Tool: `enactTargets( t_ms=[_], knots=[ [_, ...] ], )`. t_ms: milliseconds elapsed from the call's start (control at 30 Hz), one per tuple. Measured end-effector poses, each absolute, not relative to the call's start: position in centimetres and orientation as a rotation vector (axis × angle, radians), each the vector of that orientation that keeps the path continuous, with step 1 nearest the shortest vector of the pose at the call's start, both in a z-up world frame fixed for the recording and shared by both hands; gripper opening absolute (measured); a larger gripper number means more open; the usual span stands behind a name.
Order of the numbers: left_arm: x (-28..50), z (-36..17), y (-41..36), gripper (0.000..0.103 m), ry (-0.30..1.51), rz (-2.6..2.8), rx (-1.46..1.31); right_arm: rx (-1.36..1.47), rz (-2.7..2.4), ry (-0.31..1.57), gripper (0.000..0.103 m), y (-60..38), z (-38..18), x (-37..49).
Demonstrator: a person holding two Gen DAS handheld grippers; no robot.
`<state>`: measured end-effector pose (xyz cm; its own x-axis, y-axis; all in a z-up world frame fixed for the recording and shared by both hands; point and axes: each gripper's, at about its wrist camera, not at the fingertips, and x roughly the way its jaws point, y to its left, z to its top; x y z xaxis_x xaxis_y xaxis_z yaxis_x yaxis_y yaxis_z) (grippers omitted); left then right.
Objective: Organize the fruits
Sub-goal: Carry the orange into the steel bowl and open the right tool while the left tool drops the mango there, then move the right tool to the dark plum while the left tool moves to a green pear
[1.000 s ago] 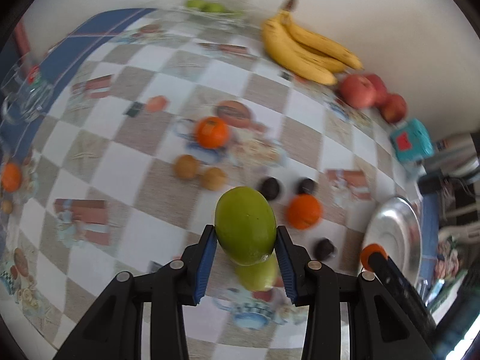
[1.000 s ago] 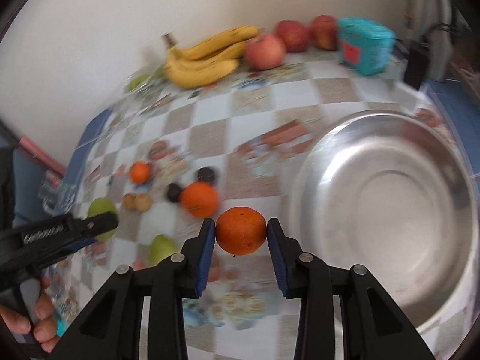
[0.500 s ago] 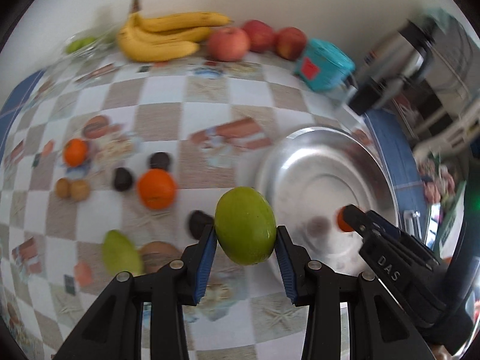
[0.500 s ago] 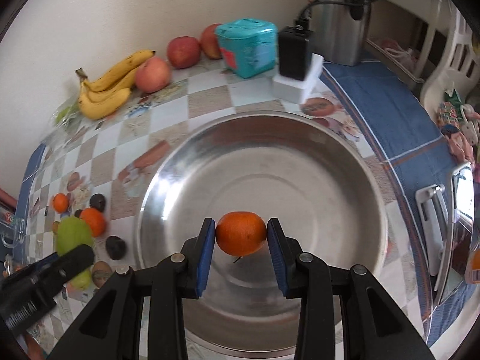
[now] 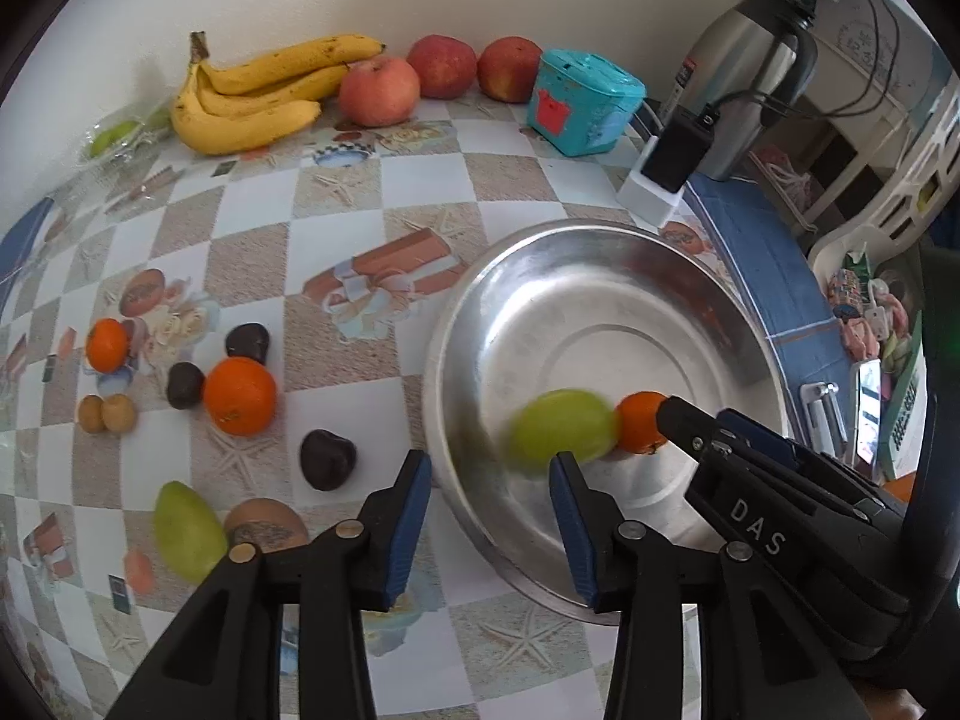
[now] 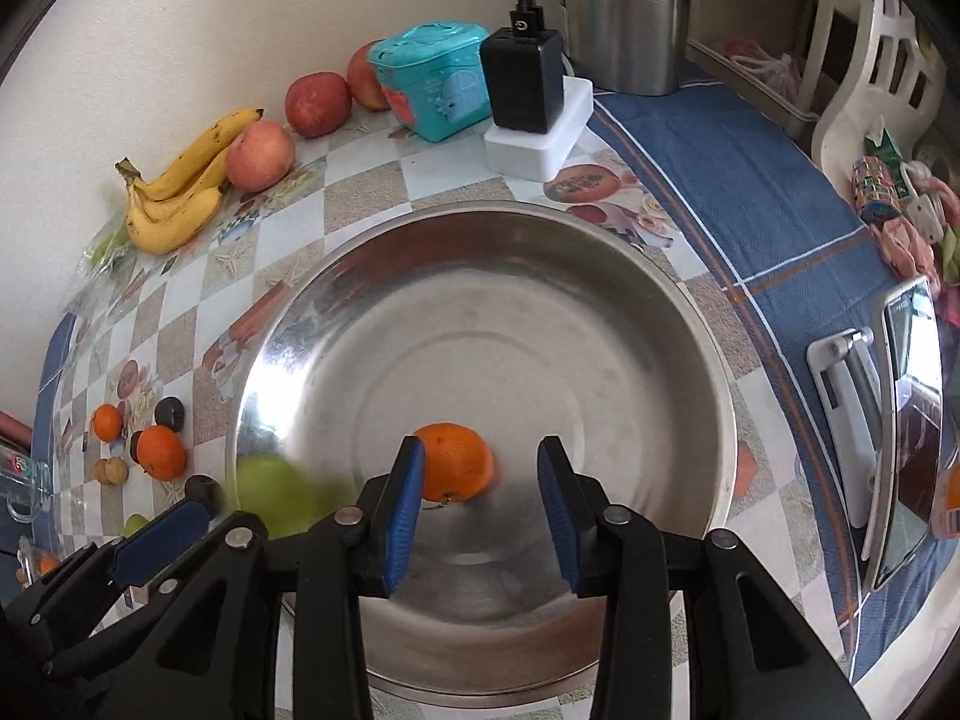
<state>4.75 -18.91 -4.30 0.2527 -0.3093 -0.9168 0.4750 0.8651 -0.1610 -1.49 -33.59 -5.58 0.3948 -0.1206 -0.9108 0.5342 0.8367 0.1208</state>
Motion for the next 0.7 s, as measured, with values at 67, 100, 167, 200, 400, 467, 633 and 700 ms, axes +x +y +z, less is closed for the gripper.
enactTargets(
  t_ms=[67, 100, 167, 200, 400, 467, 633, 700],
  knots=[
    [5.2, -4.2, -18.2, 0.053, 1.208, -0.511, 0.153, 0.436, -0.431, 1.097, 0.041, -33.6, -5.7, -1.5],
    [5.5, -4.2, -17.7, 0.056, 1.214, -0.484, 0.155, 0.437, -0.429, 1.097, 0.041, -33.6, -5.6, -1.4],
    [6.3, -4.1, -16.5, 0.06, 1.221, -0.414, 0.169, 0.432, -0.425, 1.096, 0.041, -33.4, -5.5, -1.4],
    [6.7, -4.2, -15.8, 0.06, 1.225, -0.378, 0.177, 0.427, -0.421, 1.093, 0.041, -33.2, -5.3, -1.3],
    [9.1, -4.7, -10.0, 0.069, 1.274, -0.15, 0.146, 0.393, -0.36, 1.073, 0.055, -31.0, -4.4, -0.5],
    [9.8, -4.9, -7.5, 0.076, 1.283, -0.085, 0.11, 0.384, -0.339, 1.072, 0.062, -30.1, -4.3, 0.0],
    [10.9, -4.9, -3.0, 0.087, 1.278, 0.025, 0.064, 0.369, -0.27, 1.079, 0.073, -27.4, -4.5, 1.2],
    [11.1, -4.7, -1.7, 0.093, 1.271, 0.049, 0.045, 0.358, -0.245, 1.074, 0.081, -26.1, -4.4, 1.7]
  ],
)
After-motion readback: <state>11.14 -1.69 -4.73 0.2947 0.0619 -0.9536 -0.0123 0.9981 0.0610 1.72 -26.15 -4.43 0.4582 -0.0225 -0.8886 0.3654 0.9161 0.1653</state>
